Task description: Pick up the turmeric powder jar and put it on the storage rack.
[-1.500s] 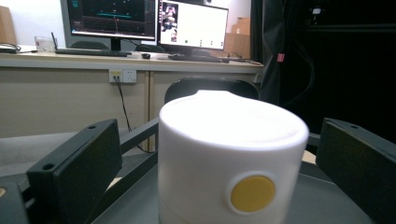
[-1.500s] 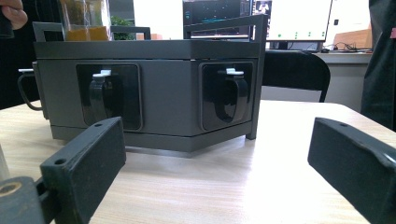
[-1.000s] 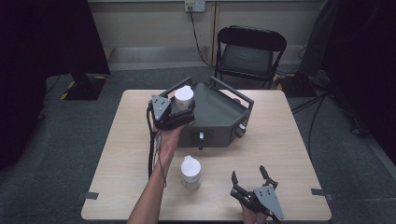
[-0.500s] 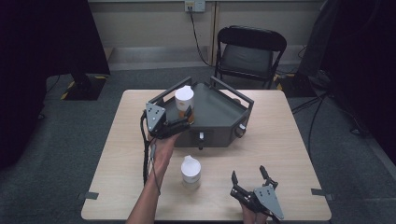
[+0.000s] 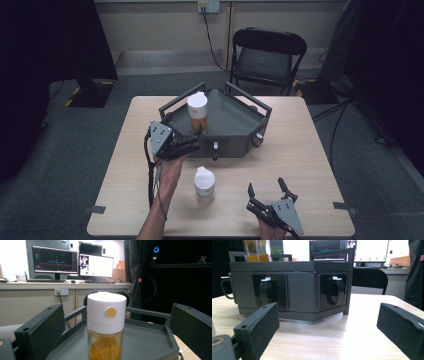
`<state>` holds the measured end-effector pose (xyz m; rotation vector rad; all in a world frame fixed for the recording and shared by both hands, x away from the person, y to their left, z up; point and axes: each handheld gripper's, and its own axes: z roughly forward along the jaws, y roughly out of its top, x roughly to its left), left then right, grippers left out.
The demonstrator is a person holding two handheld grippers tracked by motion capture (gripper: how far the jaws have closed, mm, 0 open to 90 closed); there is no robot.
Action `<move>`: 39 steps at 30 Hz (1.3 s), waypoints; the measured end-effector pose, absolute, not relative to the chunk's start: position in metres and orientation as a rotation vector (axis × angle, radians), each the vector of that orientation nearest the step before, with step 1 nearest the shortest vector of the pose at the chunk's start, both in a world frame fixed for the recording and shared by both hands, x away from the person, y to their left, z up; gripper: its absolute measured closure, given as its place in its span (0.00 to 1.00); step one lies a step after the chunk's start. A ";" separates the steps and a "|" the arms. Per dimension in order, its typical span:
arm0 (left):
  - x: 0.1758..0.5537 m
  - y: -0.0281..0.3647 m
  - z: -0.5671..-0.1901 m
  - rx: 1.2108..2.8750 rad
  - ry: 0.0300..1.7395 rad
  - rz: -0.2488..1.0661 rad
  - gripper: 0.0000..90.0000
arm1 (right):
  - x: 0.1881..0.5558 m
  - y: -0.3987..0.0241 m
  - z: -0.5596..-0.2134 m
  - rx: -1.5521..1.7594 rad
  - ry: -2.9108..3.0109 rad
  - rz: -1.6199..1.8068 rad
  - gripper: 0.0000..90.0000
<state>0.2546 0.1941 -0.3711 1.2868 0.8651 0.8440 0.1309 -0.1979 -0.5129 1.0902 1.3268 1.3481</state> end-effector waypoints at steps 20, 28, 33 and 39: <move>0.215 0.215 -0.397 1.244 0.894 0.912 0.00 | 0.131 -0.198 -0.513 1.091 1.326 1.347 0.03; 0.196 0.222 -0.413 1.228 0.916 0.956 0.00 | 0.131 -0.198 -0.513 1.089 1.328 1.349 0.03; 0.188 0.225 -0.424 1.214 0.944 0.952 0.00 | 0.131 -0.198 -0.513 1.089 1.328 1.349 0.03; 0.178 0.226 -0.440 1.229 0.941 0.960 0.00 | 0.131 -0.198 -0.513 1.090 1.328 1.348 0.03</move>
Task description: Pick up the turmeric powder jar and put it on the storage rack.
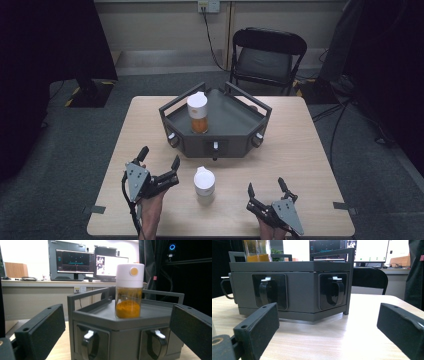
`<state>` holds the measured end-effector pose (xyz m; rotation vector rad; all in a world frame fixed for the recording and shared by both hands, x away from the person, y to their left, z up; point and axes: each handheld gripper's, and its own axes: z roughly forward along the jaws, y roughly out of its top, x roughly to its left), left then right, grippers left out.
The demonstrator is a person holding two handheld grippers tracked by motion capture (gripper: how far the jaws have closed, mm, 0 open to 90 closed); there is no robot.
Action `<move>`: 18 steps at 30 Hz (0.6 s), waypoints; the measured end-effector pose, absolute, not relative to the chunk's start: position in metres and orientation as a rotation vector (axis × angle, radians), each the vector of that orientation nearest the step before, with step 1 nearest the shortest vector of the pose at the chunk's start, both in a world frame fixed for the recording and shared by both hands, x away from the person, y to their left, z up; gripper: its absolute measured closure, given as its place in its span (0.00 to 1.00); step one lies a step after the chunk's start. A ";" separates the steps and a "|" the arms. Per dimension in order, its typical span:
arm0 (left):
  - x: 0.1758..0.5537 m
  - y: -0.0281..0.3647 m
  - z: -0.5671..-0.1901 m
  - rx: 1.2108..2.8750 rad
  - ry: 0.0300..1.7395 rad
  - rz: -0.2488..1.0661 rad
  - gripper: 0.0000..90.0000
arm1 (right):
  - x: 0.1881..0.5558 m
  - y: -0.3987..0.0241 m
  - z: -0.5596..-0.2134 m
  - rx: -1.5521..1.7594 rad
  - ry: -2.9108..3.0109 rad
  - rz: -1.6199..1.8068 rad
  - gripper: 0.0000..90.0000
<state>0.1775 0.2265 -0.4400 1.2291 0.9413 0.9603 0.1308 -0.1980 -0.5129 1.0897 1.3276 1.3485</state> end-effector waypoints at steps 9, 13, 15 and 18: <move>0.168 0.227 -0.464 1.217 0.981 0.970 0.00 | 0.131 -0.198 -0.513 1.090 1.327 1.347 0.03; 0.167 0.227 -0.471 1.234 1.003 0.966 0.00 | 0.131 -0.198 -0.513 1.089 1.328 1.348 0.03; 0.165 0.226 -0.477 1.238 1.009 0.983 0.00 | 0.131 -0.198 -0.513 1.090 1.327 1.348 0.03; 0.162 0.227 -0.486 1.230 1.022 0.974 0.00 | 0.131 -0.198 -0.513 1.090 1.326 1.347 0.03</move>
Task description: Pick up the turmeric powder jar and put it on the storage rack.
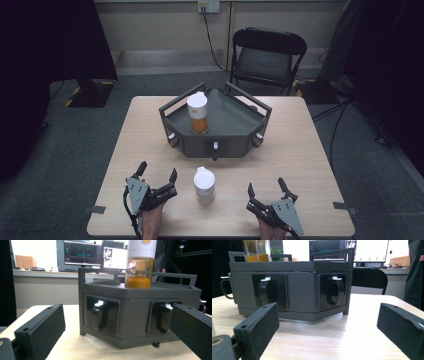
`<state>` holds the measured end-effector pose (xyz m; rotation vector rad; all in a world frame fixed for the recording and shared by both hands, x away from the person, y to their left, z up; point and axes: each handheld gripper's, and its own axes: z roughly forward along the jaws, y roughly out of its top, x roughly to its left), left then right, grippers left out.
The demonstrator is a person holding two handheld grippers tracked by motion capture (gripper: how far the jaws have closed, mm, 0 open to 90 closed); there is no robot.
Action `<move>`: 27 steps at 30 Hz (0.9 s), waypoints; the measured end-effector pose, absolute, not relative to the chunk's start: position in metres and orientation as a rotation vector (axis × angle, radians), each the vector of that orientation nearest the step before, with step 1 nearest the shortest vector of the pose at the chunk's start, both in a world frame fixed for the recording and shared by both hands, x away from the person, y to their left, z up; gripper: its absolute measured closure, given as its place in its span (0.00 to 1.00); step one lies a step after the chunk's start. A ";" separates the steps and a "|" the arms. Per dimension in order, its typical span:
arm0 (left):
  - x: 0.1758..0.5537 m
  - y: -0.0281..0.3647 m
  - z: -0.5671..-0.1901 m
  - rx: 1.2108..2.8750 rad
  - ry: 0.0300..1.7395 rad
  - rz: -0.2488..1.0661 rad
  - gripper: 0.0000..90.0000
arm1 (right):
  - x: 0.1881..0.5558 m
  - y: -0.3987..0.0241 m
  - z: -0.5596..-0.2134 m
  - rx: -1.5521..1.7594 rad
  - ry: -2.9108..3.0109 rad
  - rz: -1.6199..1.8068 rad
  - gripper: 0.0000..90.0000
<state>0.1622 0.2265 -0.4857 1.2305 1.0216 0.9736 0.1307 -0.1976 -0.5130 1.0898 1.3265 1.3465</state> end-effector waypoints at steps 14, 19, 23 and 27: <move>0.157 0.217 -0.507 1.263 1.036 1.025 0.00 | 0.131 -0.198 -0.513 1.089 1.328 1.348 0.03; 0.159 0.217 -0.511 1.275 1.048 1.025 0.00 | 0.131 -0.198 -0.513 1.089 1.328 1.348 0.03; 0.159 0.214 -0.513 1.295 1.043 1.039 0.00 | 0.131 -0.198 -0.513 1.088 1.328 1.349 0.03; 0.160 0.214 -0.513 1.295 1.047 1.035 0.00 | 0.131 -0.198 -0.513 1.088 1.329 1.349 0.03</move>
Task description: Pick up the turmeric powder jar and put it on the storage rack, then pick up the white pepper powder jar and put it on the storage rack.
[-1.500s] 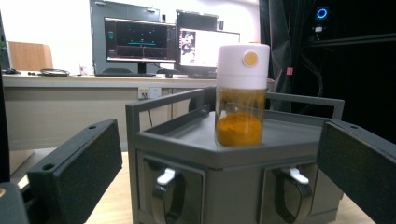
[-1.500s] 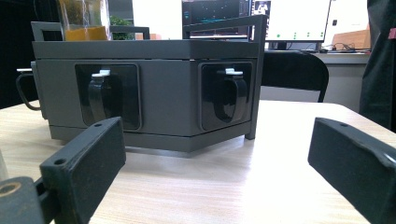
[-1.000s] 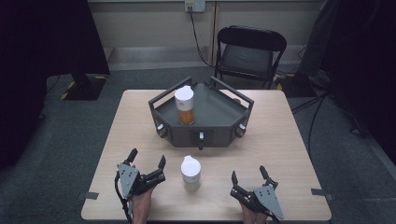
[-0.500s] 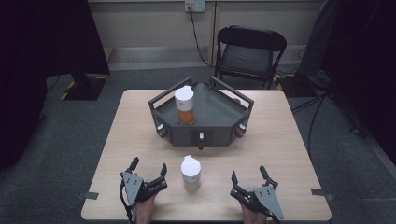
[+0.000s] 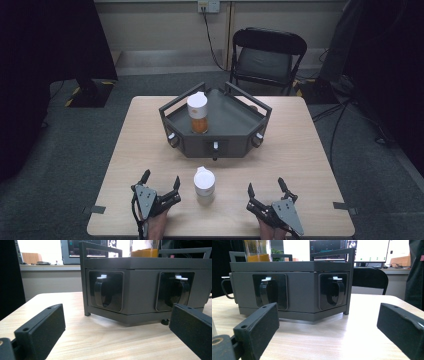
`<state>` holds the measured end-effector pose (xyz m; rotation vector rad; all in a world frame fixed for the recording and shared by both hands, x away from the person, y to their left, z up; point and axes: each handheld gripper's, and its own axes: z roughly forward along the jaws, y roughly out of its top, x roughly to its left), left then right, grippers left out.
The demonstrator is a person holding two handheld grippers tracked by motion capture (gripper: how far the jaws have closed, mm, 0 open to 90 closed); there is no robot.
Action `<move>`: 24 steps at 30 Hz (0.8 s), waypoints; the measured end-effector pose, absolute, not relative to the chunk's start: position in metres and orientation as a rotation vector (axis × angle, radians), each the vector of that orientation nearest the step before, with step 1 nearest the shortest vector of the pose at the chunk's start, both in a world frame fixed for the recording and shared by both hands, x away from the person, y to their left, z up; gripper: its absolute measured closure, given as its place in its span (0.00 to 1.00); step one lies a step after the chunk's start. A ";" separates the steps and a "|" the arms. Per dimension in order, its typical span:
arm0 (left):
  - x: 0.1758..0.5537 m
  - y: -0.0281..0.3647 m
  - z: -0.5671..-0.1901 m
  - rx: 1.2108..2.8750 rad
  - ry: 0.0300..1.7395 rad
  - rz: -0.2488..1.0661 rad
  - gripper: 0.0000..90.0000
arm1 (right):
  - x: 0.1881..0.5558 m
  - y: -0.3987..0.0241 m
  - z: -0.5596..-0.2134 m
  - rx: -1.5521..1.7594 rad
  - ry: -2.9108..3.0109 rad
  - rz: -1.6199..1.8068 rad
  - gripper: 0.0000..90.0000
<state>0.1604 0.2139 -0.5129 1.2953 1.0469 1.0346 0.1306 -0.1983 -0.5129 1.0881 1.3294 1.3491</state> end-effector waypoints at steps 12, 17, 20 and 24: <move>0.158 0.210 -0.516 1.278 1.049 1.059 0.00 | 0.130 -0.199 -0.513 1.088 1.330 1.351 0.03; 0.158 0.210 -0.516 1.277 1.049 1.059 0.00 | 0.130 -0.198 -0.513 1.087 1.330 1.350 0.03; 0.158 0.210 -0.516 1.277 1.049 1.059 0.00 | 0.130 -0.198 -0.513 1.088 1.329 1.349 0.03; 0.158 0.210 -0.516 1.275 1.053 1.063 0.00 | 0.131 -0.198 -0.513 1.089 1.330 1.350 0.03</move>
